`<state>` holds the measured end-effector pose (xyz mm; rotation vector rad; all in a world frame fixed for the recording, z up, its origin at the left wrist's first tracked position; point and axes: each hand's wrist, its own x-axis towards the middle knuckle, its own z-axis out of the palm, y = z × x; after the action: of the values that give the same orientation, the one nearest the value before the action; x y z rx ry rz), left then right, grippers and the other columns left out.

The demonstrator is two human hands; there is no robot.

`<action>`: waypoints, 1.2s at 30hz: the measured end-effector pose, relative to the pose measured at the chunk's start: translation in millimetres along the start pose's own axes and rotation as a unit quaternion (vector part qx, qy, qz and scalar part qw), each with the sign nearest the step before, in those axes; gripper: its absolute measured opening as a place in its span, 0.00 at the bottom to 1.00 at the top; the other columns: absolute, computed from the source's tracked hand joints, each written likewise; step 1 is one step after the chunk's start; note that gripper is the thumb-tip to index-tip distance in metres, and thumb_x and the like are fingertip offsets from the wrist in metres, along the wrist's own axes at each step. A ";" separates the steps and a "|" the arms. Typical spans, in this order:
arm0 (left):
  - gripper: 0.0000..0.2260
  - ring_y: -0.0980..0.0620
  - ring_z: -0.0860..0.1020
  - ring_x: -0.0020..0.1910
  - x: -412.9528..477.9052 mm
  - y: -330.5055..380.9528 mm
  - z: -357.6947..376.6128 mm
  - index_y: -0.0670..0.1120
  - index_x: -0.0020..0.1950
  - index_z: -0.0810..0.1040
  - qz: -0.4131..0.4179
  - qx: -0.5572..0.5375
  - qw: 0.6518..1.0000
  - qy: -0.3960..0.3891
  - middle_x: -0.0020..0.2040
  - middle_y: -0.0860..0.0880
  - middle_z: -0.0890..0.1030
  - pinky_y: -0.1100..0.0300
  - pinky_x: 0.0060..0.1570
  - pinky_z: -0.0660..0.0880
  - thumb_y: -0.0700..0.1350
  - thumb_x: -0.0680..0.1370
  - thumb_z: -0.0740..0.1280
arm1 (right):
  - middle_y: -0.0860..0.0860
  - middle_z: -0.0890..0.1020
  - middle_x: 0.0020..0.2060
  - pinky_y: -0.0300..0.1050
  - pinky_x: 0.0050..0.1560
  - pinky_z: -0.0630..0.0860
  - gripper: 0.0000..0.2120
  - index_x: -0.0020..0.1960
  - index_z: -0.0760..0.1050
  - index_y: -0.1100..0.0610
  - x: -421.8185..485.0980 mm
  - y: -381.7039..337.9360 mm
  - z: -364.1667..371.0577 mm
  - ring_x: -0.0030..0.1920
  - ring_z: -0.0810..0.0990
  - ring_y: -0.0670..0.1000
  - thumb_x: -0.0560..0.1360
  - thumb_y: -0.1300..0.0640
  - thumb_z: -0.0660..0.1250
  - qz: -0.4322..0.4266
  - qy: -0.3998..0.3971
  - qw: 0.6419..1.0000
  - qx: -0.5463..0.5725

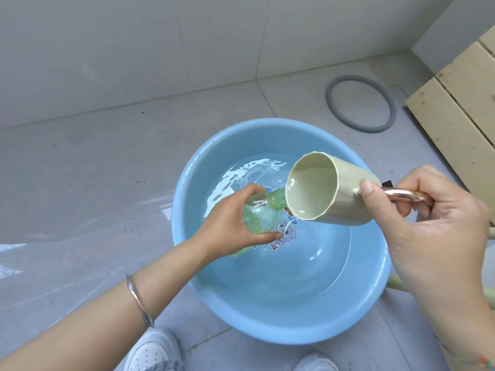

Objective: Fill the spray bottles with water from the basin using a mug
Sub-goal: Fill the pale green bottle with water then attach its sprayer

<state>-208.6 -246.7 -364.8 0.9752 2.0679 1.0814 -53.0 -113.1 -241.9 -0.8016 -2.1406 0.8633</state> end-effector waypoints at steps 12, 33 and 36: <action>0.27 0.66 0.73 0.53 -0.6 -1.5 -0.2 0.60 0.56 0.70 -0.002 0.011 1.000 -0.004 0.52 0.68 0.76 0.72 0.52 0.68 0.57 0.64 0.80 | 0.44 0.67 0.31 0.32 0.37 0.61 0.19 0.31 0.61 0.52 1.4 0.7 -1.9 0.35 0.66 0.42 0.71 0.56 0.71 -0.083 0.007 0.994 -0.064; 0.26 0.65 0.75 0.52 -1.2 -4.8 5.9 0.60 0.56 0.72 -0.003 0.009 1.000 -0.006 0.51 0.67 0.78 0.66 0.51 0.71 0.58 0.64 0.80 | 0.48 0.63 0.28 0.41 0.44 0.62 0.18 0.29 0.66 0.60 -0.7 -7.7 9.3 0.35 0.60 0.51 0.69 0.60 0.72 -0.178 0.003 0.975 -0.133; 0.26 0.63 0.76 0.54 -1.0 -6.2 6.9 0.61 0.56 0.71 -0.004 0.010 1.000 -0.004 0.52 0.66 0.78 0.61 0.53 0.73 0.59 0.64 0.80 | 0.50 0.64 0.28 0.42 0.45 0.62 0.17 0.30 0.64 0.55 -1.0 -8.3 10.3 0.36 0.59 0.51 0.70 0.60 0.72 -0.199 0.005 0.970 -0.136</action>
<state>-204.7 -247.2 -373.3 0.9787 2.0789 1.0529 -62.7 -122.3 -241.6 -0.4731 -2.3293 0.3613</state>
